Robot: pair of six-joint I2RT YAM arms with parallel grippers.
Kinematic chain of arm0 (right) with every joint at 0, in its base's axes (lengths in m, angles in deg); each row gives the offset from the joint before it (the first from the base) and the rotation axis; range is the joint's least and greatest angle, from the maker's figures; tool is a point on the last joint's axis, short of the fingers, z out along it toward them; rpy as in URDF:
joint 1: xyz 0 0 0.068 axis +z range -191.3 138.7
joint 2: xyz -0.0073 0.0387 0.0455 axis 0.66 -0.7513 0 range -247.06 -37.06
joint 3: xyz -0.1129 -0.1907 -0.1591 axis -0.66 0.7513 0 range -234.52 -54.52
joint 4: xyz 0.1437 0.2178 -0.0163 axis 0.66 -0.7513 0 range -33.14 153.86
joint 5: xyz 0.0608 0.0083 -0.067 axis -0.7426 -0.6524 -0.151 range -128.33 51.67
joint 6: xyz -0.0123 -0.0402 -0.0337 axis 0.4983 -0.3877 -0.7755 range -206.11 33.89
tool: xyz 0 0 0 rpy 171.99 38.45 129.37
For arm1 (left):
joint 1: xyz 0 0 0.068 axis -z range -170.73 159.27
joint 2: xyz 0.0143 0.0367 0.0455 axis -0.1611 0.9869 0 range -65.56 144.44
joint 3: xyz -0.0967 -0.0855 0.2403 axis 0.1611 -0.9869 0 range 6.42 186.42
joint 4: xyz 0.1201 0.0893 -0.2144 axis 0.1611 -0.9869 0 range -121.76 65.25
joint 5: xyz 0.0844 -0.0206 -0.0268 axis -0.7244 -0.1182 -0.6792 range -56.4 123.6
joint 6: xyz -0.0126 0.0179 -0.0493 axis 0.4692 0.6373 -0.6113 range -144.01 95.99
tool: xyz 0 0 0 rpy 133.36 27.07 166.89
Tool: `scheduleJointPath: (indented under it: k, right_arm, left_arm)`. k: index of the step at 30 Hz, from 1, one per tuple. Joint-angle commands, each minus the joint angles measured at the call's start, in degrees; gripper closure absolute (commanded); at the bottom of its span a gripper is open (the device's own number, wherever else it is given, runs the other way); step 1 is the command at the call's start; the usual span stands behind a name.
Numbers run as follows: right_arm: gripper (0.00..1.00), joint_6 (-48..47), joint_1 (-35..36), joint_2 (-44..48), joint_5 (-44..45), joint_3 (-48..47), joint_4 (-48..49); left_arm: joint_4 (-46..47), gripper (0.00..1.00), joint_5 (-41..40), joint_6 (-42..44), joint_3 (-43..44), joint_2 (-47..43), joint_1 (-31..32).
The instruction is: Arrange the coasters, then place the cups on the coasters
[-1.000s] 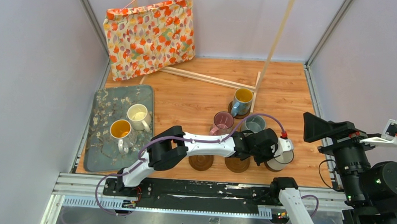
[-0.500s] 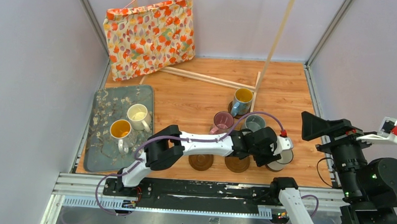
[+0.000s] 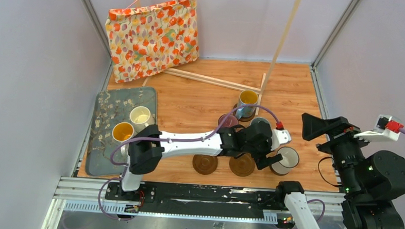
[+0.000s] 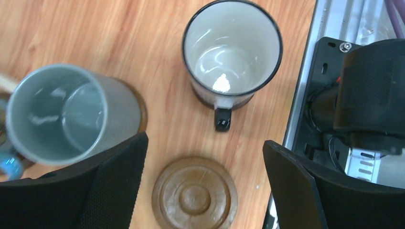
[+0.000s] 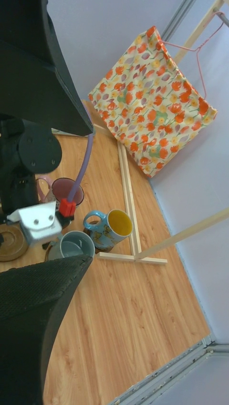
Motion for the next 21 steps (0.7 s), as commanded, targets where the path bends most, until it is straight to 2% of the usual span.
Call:
scheduleJointPath:
  k: [1,5,12,18,21]
  right_arm:
    - [0.00,0.44,0.82,0.17,-0.67,2.04,1.30]
    - [0.00,0.20,0.82,-0.52,-1.05,3.55,1.79]
    - [0.00,0.27,0.82,-1.26,-1.12,8.08,3.09]
    - [0.00,-0.81,0.78,-1.71,-0.63,11.52,5.07]
    - [0.00,-1.33,0.87,-1.97,-1.00,13.22,6.31]
  left_arm:
    - [0.55,0.03,-3.93,-3.05,-4.37,-7.01,-1.35]
    - [0.50,0.00,-7.66,-6.16,-10.19,-12.67,-3.10]
    - [-2.02,0.00,-20.40,-11.44,-19.04,-22.87,-5.98]
    - [-7.91,0.00,-31.78,-17.44,-26.07,-32.18,-7.71]
    - [-13.09,0.00,-40.33,-22.53,-29.03,-36.17,-8.73]
